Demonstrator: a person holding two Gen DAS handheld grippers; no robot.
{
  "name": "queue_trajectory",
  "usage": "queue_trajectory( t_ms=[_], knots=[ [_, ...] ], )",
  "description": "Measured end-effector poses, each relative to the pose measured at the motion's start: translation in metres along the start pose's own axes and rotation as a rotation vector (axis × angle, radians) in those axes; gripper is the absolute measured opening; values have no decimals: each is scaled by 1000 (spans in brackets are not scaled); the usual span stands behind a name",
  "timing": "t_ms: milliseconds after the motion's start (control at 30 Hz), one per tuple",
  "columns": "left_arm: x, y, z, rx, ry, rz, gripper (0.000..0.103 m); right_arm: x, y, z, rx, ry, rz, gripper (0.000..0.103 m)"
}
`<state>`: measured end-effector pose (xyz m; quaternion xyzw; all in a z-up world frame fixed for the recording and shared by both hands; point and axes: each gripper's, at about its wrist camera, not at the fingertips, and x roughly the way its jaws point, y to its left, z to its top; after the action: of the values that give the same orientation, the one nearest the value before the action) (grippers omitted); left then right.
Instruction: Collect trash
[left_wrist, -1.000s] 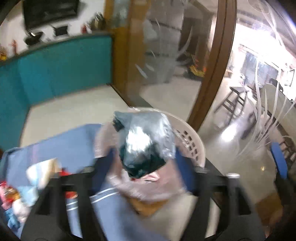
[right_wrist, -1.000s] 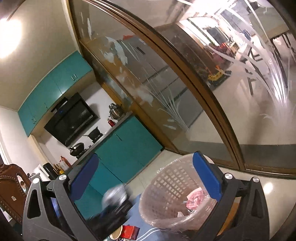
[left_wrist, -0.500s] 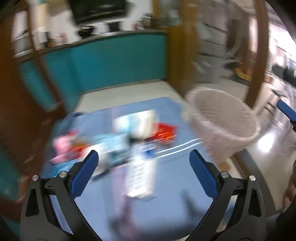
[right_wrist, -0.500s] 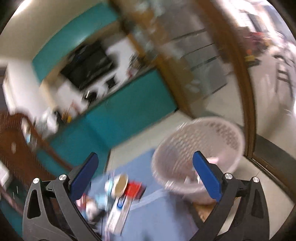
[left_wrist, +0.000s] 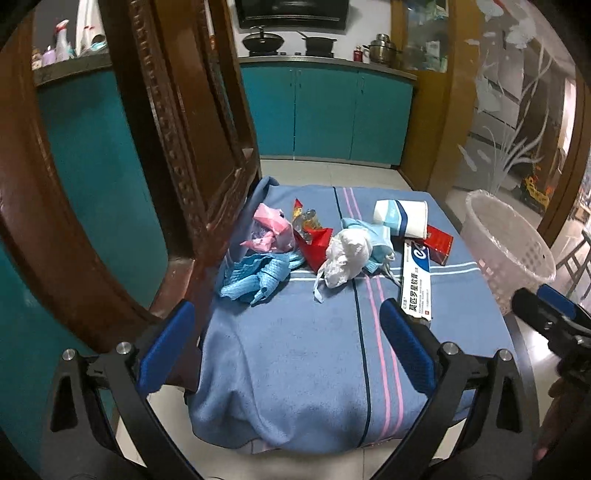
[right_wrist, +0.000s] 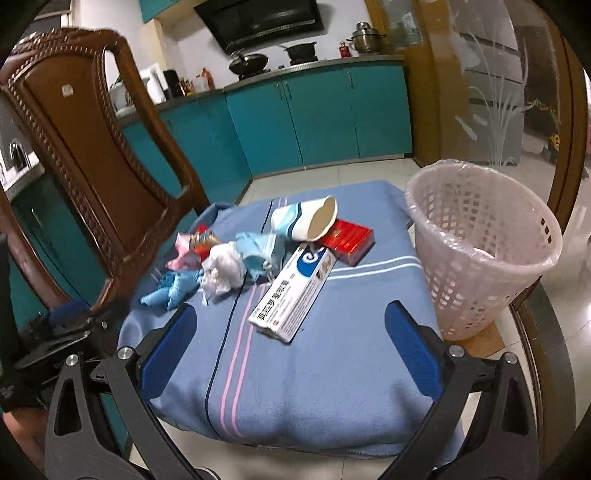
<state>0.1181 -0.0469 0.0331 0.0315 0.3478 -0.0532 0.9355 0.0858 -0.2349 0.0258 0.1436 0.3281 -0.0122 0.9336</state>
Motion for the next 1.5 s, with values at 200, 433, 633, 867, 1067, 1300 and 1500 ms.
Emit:
queue_trajectory(
  t_ms=[200, 433, 633, 867, 1067, 1300, 1500],
  knots=[
    [-6, -2, -5, 23, 0, -36, 99, 5, 1, -4, 0, -2, -18, 100],
    [-1, 1, -6, 9, 5, -42, 99, 7, 3, -5, -11, 10, -19, 100],
    [1, -1, -7, 14, 14, -37, 99, 4, 0, -4, -5, 5, -16, 100],
    [7, -5, -10, 23, 34, -33, 99, 3, 0, -4, -4, 4, -8, 100],
    [20, -11, -10, 38, 59, -33, 99, 0, -1, -2, 7, -5, 0, 100],
    [67, -32, 17, 64, 58, -61, 99, 1, -1, -1, 9, -9, -5, 100],
    [113, -51, 42, 63, 72, -83, 81, 11, -6, 0, 17, 3, -32, 100]
  ],
)
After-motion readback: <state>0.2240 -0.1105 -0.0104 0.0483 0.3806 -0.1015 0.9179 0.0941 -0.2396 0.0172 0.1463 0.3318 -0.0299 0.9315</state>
